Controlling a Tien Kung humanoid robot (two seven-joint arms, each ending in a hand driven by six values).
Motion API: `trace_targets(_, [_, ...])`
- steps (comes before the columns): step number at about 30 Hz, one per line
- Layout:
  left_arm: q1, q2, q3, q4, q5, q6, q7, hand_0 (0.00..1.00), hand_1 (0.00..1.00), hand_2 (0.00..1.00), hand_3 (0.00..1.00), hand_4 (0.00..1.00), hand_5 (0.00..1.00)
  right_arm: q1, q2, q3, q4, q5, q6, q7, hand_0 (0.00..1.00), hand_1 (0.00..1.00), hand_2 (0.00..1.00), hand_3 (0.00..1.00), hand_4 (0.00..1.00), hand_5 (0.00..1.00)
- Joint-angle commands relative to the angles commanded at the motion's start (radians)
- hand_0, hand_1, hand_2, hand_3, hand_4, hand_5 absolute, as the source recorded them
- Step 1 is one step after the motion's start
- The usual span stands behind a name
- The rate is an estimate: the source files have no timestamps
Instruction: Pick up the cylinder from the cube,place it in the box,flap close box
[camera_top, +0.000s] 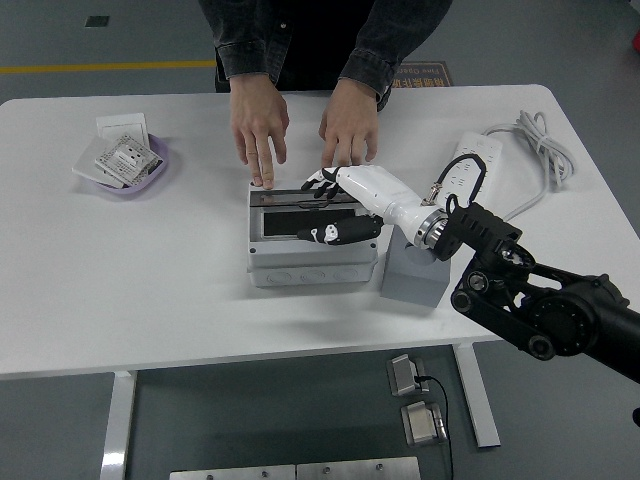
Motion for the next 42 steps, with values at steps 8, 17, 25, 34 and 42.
trace_targets(8, [0.004,-0.002,-0.001,0.0,-0.001,0.0,0.001,0.648,0.705,0.678,0.725,0.794,0.527,-0.013,-0.012,0.019,0.02,-0.009,0.002,-0.005,0.583,0.57,0.674,0.762,0.929,0.649])
trace_targets(17, [0.0,-0.004,0.009,0.0,-0.013,0.001,0.0,0.647,0.705,0.678,0.724,0.794,0.528,-0.041,-0.033,0.012,0.038,0.003,0.002,-0.007,0.554,0.551,0.673,0.763,0.927,0.648])
trace_targets(25, [0.001,-0.005,0.01,0.0,-0.016,0.002,0.0,0.648,0.705,0.679,0.725,0.795,0.527,-0.062,-0.038,0.036,0.039,0.008,0.002,-0.003,0.547,0.549,0.673,0.765,0.929,0.65])
trace_targets(34, [0.006,-0.005,-0.005,0.0,-0.003,0.001,0.002,0.647,0.705,0.678,0.724,0.796,0.526,-0.16,-0.05,0.206,0.106,-0.048,0.016,-0.017,0.545,0.547,0.674,0.769,0.925,0.65])
trace_targets(42, [0.021,-0.005,-0.033,0.0,0.019,0.001,0.003,0.647,0.704,0.678,0.724,0.796,0.526,-0.322,-0.026,0.423,0.219,-0.105,0.021,-0.01,0.545,0.537,0.675,0.77,0.927,0.656])
